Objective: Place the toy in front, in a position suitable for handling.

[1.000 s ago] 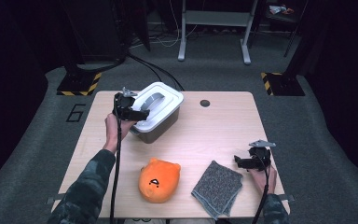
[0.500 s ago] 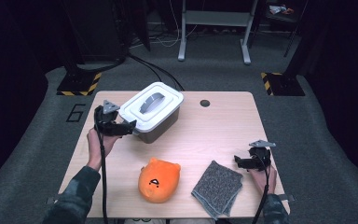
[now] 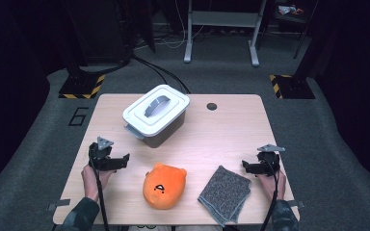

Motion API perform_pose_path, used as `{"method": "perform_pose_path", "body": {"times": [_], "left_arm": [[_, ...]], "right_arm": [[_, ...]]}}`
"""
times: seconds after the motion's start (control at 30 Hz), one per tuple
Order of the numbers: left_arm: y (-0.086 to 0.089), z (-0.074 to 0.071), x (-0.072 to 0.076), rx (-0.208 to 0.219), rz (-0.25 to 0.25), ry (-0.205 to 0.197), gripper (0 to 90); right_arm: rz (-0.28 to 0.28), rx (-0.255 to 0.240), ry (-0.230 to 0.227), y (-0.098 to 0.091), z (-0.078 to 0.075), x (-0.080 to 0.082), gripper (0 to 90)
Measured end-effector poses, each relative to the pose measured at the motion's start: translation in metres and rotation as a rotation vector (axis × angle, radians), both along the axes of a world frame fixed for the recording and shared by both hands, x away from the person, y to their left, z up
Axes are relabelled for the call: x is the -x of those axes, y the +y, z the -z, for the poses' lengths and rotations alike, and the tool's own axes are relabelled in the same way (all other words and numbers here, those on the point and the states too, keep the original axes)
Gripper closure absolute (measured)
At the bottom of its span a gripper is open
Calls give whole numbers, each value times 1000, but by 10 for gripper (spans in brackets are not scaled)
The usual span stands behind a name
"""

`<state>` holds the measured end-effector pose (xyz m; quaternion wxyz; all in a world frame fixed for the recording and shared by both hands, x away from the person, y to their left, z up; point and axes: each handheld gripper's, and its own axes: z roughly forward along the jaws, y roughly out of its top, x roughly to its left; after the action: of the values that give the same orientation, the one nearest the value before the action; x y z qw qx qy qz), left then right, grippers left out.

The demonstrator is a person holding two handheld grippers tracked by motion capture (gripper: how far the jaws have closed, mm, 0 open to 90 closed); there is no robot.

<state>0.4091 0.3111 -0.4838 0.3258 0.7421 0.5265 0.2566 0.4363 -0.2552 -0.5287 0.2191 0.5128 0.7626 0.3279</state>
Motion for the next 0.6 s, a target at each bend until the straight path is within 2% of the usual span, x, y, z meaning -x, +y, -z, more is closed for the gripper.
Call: {"method": "perform_pose_path", "body": {"times": [0.07, 0.23, 0.33, 0.43, 0.5, 0.6], "left_arm": [[2, 15, 2, 1, 1, 35, 64], [5, 37, 3, 7, -18, 74, 69], [8, 44, 3, 33, -46, 63, 84], [9, 45, 3, 22, -47, 52, 74], [8, 48, 3, 25, -49, 29, 63], [9, 48, 4, 25, -38, 33, 62]], "right_arm": [[-1, 0, 0, 0, 0, 0, 39], [1, 1, 0, 0, 0, 0, 40], [3, 1, -1, 0, 0, 0, 40], [4, 1, -1, 0, 0, 0, 40], [5, 1, -1, 0, 0, 0, 42], [10, 0, -2, 0, 0, 0, 45]]}}
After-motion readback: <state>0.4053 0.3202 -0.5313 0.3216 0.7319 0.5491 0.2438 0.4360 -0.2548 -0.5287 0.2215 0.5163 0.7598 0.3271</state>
